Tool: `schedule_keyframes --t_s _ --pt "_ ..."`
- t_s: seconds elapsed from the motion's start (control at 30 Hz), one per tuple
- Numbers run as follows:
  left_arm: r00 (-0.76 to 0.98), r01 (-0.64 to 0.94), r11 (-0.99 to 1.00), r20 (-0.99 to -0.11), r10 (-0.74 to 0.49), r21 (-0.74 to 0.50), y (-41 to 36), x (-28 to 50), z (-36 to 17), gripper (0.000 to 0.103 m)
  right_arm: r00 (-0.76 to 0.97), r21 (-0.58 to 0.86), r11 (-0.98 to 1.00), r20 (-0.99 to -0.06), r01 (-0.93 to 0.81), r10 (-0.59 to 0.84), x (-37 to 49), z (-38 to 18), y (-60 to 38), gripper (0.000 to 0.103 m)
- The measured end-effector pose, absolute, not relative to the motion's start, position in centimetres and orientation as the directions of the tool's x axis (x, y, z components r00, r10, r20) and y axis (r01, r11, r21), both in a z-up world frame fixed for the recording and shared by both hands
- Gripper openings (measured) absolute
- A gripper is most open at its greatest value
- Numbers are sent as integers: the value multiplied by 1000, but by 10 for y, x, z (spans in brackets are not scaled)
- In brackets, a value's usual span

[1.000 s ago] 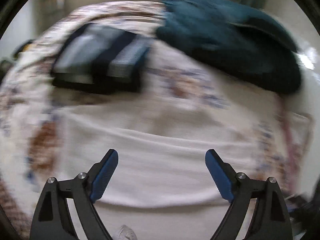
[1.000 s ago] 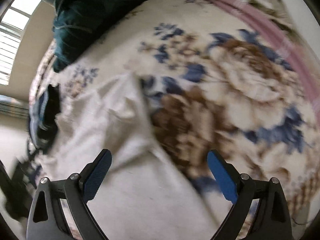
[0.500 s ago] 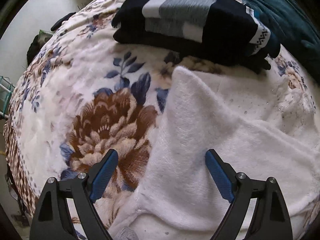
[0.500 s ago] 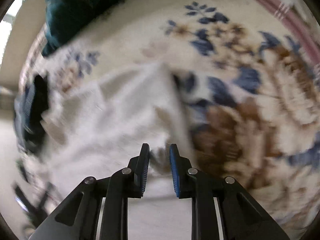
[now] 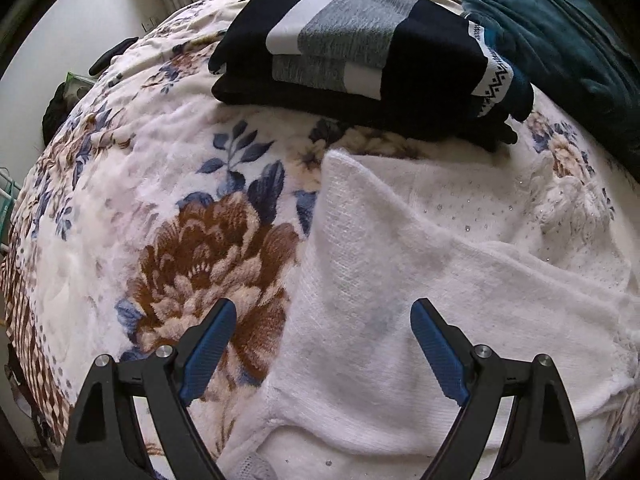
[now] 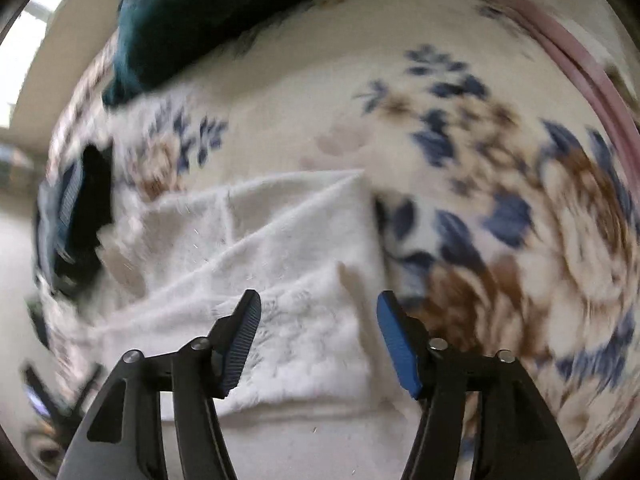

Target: Fold small clothes

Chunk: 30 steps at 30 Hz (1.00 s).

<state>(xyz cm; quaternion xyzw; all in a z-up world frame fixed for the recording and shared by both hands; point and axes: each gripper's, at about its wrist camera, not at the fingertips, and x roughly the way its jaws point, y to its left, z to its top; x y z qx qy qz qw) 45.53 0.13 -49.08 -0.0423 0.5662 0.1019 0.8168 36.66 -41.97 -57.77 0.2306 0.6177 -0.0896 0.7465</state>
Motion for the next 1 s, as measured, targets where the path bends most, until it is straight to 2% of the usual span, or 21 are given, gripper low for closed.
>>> schedule_keyframes --t_s 0.07,0.1,0.2,0.37,0.5,0.53,0.6,0.7,0.73,0.77,0.83,0.93,1.0 --pt "330 -217 975 -937 116 45 4 456 -494 89 140 153 924 -984 349 110 382 -593 -403 12" --pt "326 -219 975 -938 115 43 5 456 -496 89 133 129 936 -987 327 89 382 -595 -398 7" --pt "323 -231 973 -941 105 30 11 456 -498 89 204 55 958 -979 282 -3 381 -579 -386 4" --pt "347 -249 968 -933 99 10 21 458 -493 89 363 42 947 -929 317 -80 372 -530 -393 4" --pt "340 -263 965 -935 96 3 26 460 -497 89 367 36 931 -924 364 -108 373 -530 -406 4" --pt "335 -265 964 -937 94 1 27 461 -498 89 330 38 929 -939 368 -93 377 -540 -410 4" --pt "330 -262 965 -940 90 0 27 461 -500 89 231 73 914 -973 400 -23 377 -562 -419 12" --pt "340 -245 970 -937 81 -4 27 457 -496 89 248 137 875 -969 464 20 364 -561 -428 35" --pt "345 -235 972 -936 78 -5 27 456 -495 89 272 174 863 -961 473 45 358 -558 -428 48" --pt "347 -224 974 -934 81 1 26 455 -495 89 288 214 849 -954 484 76 352 -558 -428 52" --pt "339 -203 979 -937 83 14 25 454 -500 89 267 232 848 -957 476 112 349 -568 -423 52" --pt "306 -194 981 -950 63 2 30 454 -509 89 86 81 876 -995 475 46 347 -603 -412 52" --pt "311 -196 980 -949 52 -10 32 449 -501 89 87 123 863 -992 489 92 338 -598 -410 52"
